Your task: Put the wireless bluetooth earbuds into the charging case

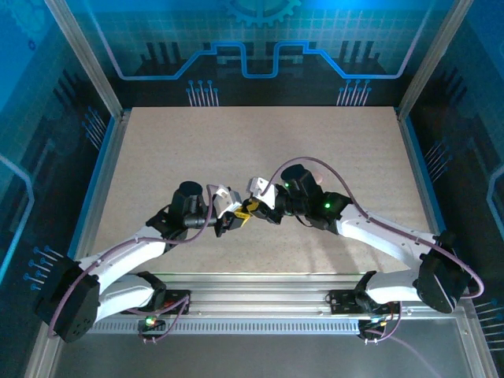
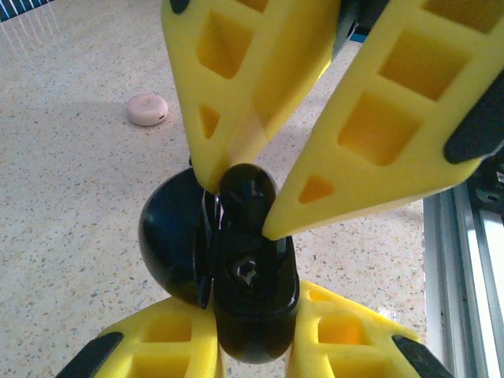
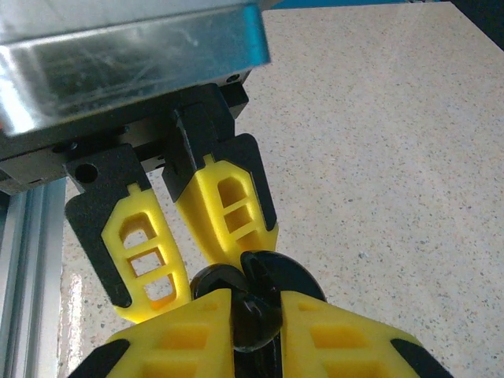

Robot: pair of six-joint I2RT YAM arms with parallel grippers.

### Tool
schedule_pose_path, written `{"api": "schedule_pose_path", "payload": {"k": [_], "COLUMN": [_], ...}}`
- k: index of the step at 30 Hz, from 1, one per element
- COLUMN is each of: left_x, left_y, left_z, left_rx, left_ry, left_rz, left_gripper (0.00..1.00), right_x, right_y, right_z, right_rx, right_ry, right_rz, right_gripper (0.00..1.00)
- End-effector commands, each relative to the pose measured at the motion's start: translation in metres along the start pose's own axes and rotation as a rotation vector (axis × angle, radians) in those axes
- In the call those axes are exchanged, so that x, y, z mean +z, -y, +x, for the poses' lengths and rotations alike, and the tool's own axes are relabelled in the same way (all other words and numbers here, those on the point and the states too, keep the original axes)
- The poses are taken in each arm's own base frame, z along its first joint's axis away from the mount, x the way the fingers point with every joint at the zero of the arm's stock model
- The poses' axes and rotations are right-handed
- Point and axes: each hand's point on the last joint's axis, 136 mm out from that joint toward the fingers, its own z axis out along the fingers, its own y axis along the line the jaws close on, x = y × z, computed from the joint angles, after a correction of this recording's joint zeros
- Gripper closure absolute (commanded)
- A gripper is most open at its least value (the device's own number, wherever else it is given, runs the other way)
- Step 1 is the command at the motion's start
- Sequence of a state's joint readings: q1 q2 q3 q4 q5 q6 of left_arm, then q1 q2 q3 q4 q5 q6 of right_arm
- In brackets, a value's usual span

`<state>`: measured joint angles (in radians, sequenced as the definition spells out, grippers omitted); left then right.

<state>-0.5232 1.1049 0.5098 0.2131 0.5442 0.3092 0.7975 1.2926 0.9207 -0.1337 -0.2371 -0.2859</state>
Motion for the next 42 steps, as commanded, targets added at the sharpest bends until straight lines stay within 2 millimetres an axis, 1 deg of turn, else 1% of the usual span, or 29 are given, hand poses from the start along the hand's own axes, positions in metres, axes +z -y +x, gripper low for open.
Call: {"api": "schedule_pose_path", "payload": {"k": [1,12,19,24,27,31,35,39,42], "left_x": [-0.005,-0.005,-0.002,-0.001,0.000,0.001,0.006,0.013,0.017], "left_y": [0.008,0.007,0.005,0.004,0.003,-0.004,-0.012,-0.016,-0.016], "left_z": [-0.020,-0.021,-0.021,-0.021,-0.020,-0.017,-0.012,-0.008,-0.005], "left_rx": [0.065,0.066,0.061,0.059,0.058,0.050,0.041,0.032,0.030], "left_ry": [0.054,0.063,0.065,0.067,0.064,0.056,0.065,0.067,0.067], "left_rz": [0.031,0.023,0.021,0.021,0.015,-0.018,-0.050,-0.051,-0.042], "left_gripper": [0.92,0.92,0.92,0.92,0.92,0.92,0.93,0.93,0.92], "right_x": [-0.002,0.001,0.002,0.000,-0.001,-0.010,-0.026,-0.040,-0.048], "right_y": [-0.004,-0.003,0.001,0.000,0.000,0.000,0.001,0.011,0.019], "right_z": [0.001,0.004,0.000,-0.006,-0.009,-0.017,-0.023,-0.019,-0.013], "right_rx": [-0.004,0.004,0.015,0.024,0.032,0.061,0.119,0.230,0.367], "right_ry": [-0.023,-0.040,-0.028,-0.001,0.013,0.052,0.099,0.120,0.118], "right_rz": [-0.034,-0.039,-0.025,-0.036,-0.040,-0.042,-0.038,-0.009,-0.031], "right_gripper": [0.80,0.76,0.73,0.69,0.68,0.66,0.65,0.63,0.61]}}
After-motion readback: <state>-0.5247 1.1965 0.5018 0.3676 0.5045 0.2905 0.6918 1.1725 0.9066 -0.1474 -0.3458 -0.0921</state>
